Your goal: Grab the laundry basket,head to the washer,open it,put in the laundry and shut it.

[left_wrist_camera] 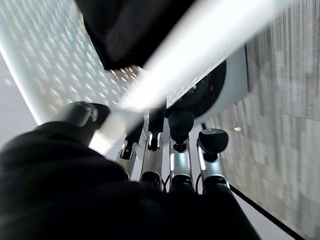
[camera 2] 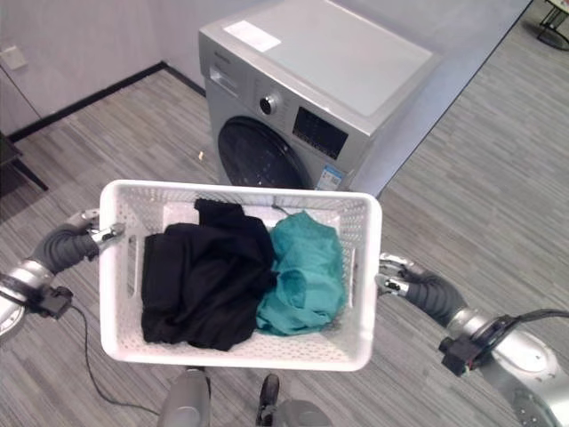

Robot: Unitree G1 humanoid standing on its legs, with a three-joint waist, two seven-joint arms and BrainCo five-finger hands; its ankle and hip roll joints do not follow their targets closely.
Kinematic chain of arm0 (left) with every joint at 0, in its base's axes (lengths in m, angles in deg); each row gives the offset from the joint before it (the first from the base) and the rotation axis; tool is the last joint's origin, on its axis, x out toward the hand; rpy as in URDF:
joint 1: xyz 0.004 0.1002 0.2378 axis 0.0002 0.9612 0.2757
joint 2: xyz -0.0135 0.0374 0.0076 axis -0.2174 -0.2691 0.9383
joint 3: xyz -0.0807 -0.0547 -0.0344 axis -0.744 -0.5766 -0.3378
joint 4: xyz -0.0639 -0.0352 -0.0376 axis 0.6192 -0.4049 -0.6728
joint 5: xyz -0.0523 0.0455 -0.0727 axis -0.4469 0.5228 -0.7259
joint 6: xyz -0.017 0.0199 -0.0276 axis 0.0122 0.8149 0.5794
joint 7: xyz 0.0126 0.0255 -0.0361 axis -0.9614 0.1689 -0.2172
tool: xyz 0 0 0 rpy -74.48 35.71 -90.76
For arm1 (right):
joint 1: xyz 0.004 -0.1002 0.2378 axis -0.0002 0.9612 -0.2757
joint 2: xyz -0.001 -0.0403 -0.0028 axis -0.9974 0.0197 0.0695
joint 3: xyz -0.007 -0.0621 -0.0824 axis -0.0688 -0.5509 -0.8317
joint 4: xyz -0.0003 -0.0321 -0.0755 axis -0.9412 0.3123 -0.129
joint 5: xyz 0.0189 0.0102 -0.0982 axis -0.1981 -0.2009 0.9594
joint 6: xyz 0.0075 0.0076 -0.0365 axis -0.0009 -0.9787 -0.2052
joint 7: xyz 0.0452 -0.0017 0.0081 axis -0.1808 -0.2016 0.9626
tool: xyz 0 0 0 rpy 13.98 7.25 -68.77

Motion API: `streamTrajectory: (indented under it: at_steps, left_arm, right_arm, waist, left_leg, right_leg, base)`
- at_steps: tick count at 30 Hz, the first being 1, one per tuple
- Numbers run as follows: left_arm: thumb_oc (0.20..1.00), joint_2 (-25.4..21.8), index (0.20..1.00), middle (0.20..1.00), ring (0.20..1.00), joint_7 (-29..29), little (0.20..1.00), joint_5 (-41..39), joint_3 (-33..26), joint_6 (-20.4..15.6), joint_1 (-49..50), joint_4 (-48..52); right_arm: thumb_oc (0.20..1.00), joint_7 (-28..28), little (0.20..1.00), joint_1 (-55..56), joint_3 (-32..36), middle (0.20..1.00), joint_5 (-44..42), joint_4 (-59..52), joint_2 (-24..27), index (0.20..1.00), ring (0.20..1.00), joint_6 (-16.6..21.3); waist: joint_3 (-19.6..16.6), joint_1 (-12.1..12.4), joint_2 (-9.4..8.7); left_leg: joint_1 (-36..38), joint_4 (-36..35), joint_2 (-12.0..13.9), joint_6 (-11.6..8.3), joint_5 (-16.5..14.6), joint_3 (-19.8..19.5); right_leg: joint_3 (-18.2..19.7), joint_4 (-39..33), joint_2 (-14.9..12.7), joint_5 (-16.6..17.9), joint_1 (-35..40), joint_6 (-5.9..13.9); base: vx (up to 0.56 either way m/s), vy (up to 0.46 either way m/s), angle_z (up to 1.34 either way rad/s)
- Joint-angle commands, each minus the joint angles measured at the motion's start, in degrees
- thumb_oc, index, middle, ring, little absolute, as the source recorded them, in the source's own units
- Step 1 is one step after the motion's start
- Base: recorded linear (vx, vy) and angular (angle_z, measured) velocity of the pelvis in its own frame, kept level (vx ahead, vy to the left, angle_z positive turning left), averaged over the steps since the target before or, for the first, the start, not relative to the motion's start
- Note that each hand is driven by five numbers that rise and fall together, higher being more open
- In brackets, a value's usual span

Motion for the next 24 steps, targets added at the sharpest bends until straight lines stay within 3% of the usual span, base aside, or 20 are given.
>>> streamTrajectory:
  at_steps: [1,4,7,9,10,11,13,14,20,24]
  left_arm:
    - [0.2,-0.17,0.2,0.2,0.2,-1.81,0.2,-2.15,-4.47,-4.3,-3.45,0.87]
    - [0.2,0.4,0.2,0.2,0.2,-1.01,0.2,-1.67,-5.44,-4.57,-2.79,1.53]
    - [0.2,0.73,0.2,0.2,0.2,-0.84,0.2,-2.34,-4.0,-4.9,-3.53,1.19]
    - [0.2,0.88,0.2,0.2,0.2,-0.95,0.2,-2.37,-2.56,-4.89,-4.74,0.56]
    - [0.2,0.54,0.2,0.2,0.2,-1.08,0.2,-2.24,-1.99,-4.82,-5.93,0.17]
    - [0.2,0.53,0.2,0.2,0.2,-1.08,0.2,-2.24,-2.05,-4.82,-5.92,0.17]
    - [0.2,-0.11,0.2,0.2,0.2,-1.23,0.2,-2.27,-3.29,-4.65,-5.2,0.46]
    - [0.2,-0.46,0.2,0.2,0.2,-1.23,0.2,-2.25,-4.61,-4.2,-4.89,0.12]
    - [0.2,0.0,0.2,0.2,0.2,-0.22,0.2,-2.62,-7.17,-4.4,-1.34,0.92]
    - [0.2,-1.07,0.2,0.2,0.2,2.25,0.2,-6.41,-6.27,-3.58,0.13,0.74]
  right_arm:
    - [0.2,-1.92,0.2,-1.42,2.27,0.2,-0.85,0.51,-1.46,0.2,0.2,5.08]
    - [0.2,-1.99,0.2,-3.4,0.79,0.2,0.23,0.56,-4.7,0.2,0.2,4.81]
    - [0.2,-2.03,0.2,-5.5,-1.34,0.2,1.77,0.53,-6.84,0.2,0.2,4.76]
    - [0.2,-2.16,0.2,-6.78,-2.89,0.2,3.67,0.95,-9.1,0.2,0.2,4.44]
    - [0.2,-2.5,0.2,-8.5,-4.56,0.2,6.26,1.36,-11.96,0.2,0.2,3.48]
    - [0.2,-2.5,0.2,-8.57,-4.6,0.2,6.27,1.37,-11.97,0.2,0.2,3.48]
    - [0.2,-2.83,0.2,-10.57,-6.31,0.2,7.7,2.04,-13.26,0.2,0.2,3.11]
    - [0.2,-3.08,0.2,-12.15,-7.36,0.2,8.78,3.15,-15.07,0.2,0.2,2.67]
    - [0.2,-4.18,0.2,-14.66,-9.09,0.2,9.78,5.72,-16.25,0.2,0.2,2.62]
    - [0.2,-4.68,0.2,-14.55,-9.35,0.2,10.19,6.39,-16.05,0.2,0.2,2.77]
  waist:
    - [-3.61,2.04,0.61]
    - [-5.12,2.66,0.87]
    - [-6.23,3.07,1.0]
    - [-6.9,2.66,1.19]
    - [-6.91,1.68,2.14]
    - [-7.02,1.73,2.14]
    - [-6.66,1.35,2.98]
    - [-6.22,1.53,3.57]
    - [-4.89,0.68,4.86]
    - [-4.33,-0.28,5.46]
  left_leg:
    - [-3.28,-0.04,1.35,-1.17,7.23,1.73]
    - [-2.11,2.21,1.56,-1.03,5.17,3.21]
    - [-2.03,7.81,-0.78,0.71,0.13,5.15]
    - [-0.34,8.47,-3.38,2.81,-2.4,7.16]
    - [1.91,8.54,-5.91,5.74,-4.89,9.19]
    - [1.8,8.36,-5.88,5.78,-4.68,9.28]
    - [3.3,7.84,-7.16,7.7,-6.1,10.36]
    - [5.09,7.46,-8.1,8.81,-7.69,11.59]
    - [12.59,2.95,-9.4,8.98,-9.99,14.12]
    - [18.3,1.14,-10.73,8.67,-13.19,13.37]
  right_leg:
    - [-1.86,4.4,-1.43,-6.27,1.55,5.76]
    - [-0.63,5.23,-3.35,-7.4,3.63,7.18]
    - [0.48,7.7,-7.47,-6.53,4.9,8.99]
    - [1.26,12.53,-10.84,-1.56,3.68,11.06]
    - [3.14,21.38,-13.41,3.23,-0.95,11.82]
    - [3.24,21.35,-13.39,3.38,-1.2,11.81]
    - [3.29,26.39,-14.05,5.58,-3.85,11.94]
    - [0.11,28.51,-15.21,5.55,-5.41,12.22]
    - [-7.37,20.9,-11.12,0.46,-12.64,10.54]
    - [-10.23,15.09,-8.69,1.71,-14.98,11.67]
  base:
    - [0.25,0.123,-0.21]
    - [0.34,0.256,-0.47]
    - [0.28,0.278,-0.43]
    - [0.34,0.491,-0.31]
    - [0.28,0.501,-0.36]
    - [0.22,0.471,-0.15]
    - [0.13,0.303,-0.11]
    - [0.18,0.321,-0.3]
    - [0.18,0.134,-0.52]
    - [0.26,0.048,-0.16]
